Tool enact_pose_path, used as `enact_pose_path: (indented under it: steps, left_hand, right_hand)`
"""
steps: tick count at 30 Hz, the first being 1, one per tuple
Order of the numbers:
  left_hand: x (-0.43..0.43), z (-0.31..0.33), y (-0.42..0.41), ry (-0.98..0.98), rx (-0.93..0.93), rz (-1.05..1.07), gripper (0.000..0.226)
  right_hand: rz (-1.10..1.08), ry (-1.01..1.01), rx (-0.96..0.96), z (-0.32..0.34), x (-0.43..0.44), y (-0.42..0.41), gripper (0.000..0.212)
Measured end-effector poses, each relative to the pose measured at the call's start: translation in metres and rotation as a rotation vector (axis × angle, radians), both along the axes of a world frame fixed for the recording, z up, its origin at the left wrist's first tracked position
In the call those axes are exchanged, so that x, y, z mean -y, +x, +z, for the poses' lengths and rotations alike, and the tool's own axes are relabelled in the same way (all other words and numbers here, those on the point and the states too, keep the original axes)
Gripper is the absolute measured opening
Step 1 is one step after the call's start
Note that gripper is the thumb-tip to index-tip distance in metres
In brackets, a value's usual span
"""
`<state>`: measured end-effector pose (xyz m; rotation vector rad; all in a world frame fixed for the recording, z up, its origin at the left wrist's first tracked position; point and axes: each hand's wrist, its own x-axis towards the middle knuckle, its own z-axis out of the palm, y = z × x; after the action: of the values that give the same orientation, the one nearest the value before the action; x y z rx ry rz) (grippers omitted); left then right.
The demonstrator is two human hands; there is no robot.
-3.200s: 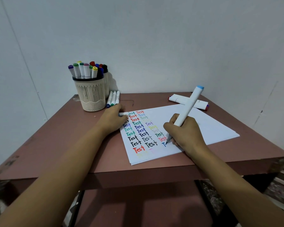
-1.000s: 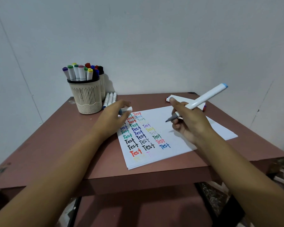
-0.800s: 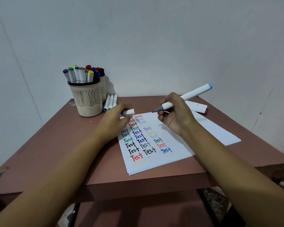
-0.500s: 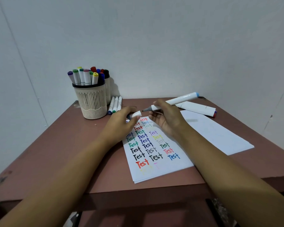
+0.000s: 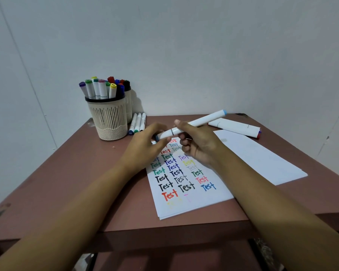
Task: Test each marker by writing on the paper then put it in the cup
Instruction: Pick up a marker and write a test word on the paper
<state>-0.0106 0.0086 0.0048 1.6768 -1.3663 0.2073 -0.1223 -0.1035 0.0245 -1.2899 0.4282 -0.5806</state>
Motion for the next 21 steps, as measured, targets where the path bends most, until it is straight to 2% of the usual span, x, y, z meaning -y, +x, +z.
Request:
enact_pose_path:
  steps: [7, 16, 21]
  left_hand:
    - [-0.0026, 0.0027, -0.0036, -0.011, 0.108, 0.018, 0.019]
    - [-0.0039, 0.0011, -0.0037, 0.002, 0.017, -0.005, 0.012]
    - [-0.0033, 0.0008, -0.0033, 0.019, -0.010, -0.046, 0.015]
  right_hand:
    - [0.042, 0.085, 0.045, -0.0011, -0.0031, 0.0017, 0.019]
    - [0.075, 0.135, 0.028, -0.0035, -0.0032, 0.0004, 0.018]
    - [0.081, 0.139, 0.028, -0.0051, -0.0032, -0.0006, 0.017]
